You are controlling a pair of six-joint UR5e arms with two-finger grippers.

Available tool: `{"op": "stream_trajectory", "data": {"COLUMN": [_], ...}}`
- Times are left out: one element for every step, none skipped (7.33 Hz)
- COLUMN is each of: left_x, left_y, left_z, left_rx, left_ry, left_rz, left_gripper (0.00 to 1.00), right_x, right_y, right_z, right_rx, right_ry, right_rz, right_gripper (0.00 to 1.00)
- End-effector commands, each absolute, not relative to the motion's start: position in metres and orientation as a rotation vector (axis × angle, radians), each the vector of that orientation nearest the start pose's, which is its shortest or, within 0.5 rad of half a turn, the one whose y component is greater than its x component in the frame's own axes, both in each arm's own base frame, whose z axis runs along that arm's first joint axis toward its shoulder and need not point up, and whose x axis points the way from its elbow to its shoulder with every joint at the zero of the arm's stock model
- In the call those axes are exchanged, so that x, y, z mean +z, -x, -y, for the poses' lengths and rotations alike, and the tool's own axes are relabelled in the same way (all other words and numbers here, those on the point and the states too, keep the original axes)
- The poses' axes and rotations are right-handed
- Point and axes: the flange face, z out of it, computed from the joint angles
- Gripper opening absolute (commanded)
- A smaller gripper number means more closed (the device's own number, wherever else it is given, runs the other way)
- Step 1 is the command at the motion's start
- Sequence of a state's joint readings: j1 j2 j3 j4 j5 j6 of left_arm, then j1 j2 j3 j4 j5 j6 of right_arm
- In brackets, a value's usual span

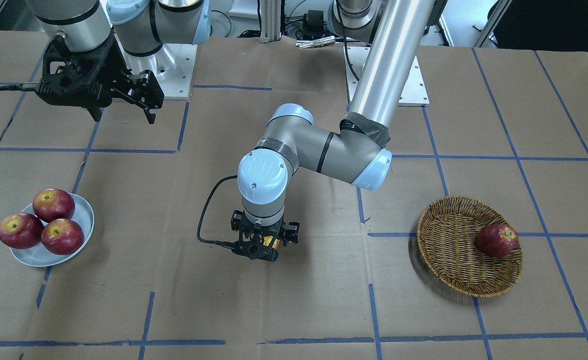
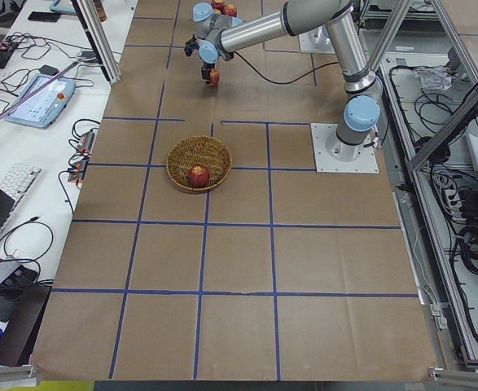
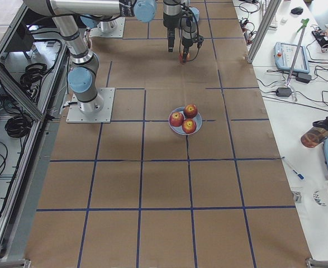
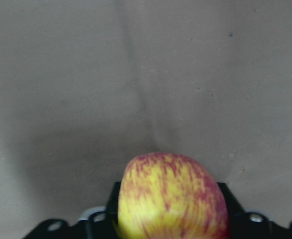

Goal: Transfer apple from basket to plate
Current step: 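Set the apple down on the table and open the left gripper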

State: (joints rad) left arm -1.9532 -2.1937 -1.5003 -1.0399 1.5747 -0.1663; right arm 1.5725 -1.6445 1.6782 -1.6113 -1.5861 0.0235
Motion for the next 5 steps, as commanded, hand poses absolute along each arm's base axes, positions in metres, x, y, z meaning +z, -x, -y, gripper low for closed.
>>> {"op": "stream_trajectory", "data": {"left_x": [0.265,0.306,0.364,0.417,0.456], "left_y": [0.360,0.349,0.329,0.297,0.267], "left_z": [0.577,0.565,0.543,0.521,0.506], "left_rx": [-0.019,-0.019,-0.008,0.009,-0.012], "left_ry": [-0.330,-0.318,-0.291,-0.246,-0.215], "left_rz": [-3.126,-3.127,-3.126,-3.129,-3.142], "left_gripper": [0.99,0.99,0.99,0.99,0.99], "right_x": [0.474,0.474,0.474,0.474,0.474], "right_y": [-0.132,-0.132,-0.132,-0.132,-0.134], "right_z": [0.461,0.461,0.461,0.461,0.461], "right_rx": [-0.012,-0.012,-0.010,-0.015,-0.015], "right_ry": [-0.036,-0.036,-0.036,-0.034,-0.027], "right_rz": [-3.157,-3.157,-3.157,-3.157,-3.166], "right_gripper": [1.00,1.00,1.00,1.00,1.00]}}
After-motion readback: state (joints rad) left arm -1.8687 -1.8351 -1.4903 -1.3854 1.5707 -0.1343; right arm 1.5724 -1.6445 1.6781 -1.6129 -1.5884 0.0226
